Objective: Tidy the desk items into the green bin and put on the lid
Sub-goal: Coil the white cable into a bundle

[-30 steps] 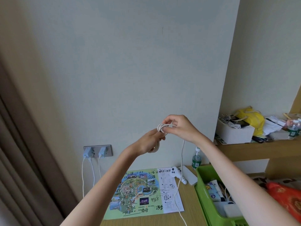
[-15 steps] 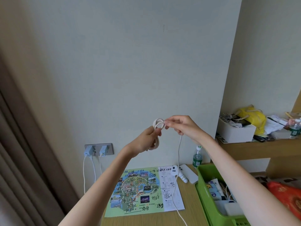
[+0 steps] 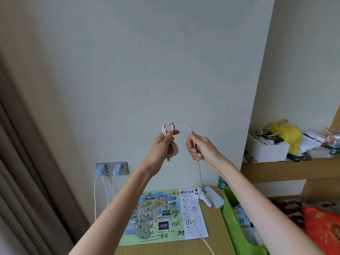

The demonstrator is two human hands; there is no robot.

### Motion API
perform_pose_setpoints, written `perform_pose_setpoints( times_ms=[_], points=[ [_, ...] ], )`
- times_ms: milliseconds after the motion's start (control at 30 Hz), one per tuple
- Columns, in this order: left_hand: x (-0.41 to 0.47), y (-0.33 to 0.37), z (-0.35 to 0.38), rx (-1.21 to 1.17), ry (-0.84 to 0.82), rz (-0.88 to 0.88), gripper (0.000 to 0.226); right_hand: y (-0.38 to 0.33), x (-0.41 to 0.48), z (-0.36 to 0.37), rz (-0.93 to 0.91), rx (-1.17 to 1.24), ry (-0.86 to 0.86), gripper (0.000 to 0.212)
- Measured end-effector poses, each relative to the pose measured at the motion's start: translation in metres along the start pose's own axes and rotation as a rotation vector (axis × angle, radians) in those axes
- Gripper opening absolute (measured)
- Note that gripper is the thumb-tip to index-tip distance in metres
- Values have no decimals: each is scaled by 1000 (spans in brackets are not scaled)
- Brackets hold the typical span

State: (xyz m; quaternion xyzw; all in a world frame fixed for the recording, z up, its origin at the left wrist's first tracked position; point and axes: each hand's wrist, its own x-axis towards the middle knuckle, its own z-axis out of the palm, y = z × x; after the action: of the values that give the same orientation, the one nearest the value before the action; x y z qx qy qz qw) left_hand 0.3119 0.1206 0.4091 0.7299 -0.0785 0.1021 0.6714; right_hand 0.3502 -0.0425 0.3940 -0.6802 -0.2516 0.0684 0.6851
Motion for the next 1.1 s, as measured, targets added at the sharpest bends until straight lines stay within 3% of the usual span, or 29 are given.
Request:
perform_pose_setpoints(
  times_ms=[167,467,633,800,1100],
  points=[
    [-1,5,6,-15,-53,34,36,-9,2,6,92,23,-148,49],
    [-3,17,9,-47,-157,-23,32,-12,2,4,180,-49,-203,52],
    [2,13,9,-82,-66,-71,29,-9,0,5,201,-69,-186,47],
    [10,10,2,-424,76,-127,32,0,-1,0,226,-147,-147,48],
    [12,-3,-21,-223,277,-137,30,8,2,-24,201,-114,25,25]
  ],
)
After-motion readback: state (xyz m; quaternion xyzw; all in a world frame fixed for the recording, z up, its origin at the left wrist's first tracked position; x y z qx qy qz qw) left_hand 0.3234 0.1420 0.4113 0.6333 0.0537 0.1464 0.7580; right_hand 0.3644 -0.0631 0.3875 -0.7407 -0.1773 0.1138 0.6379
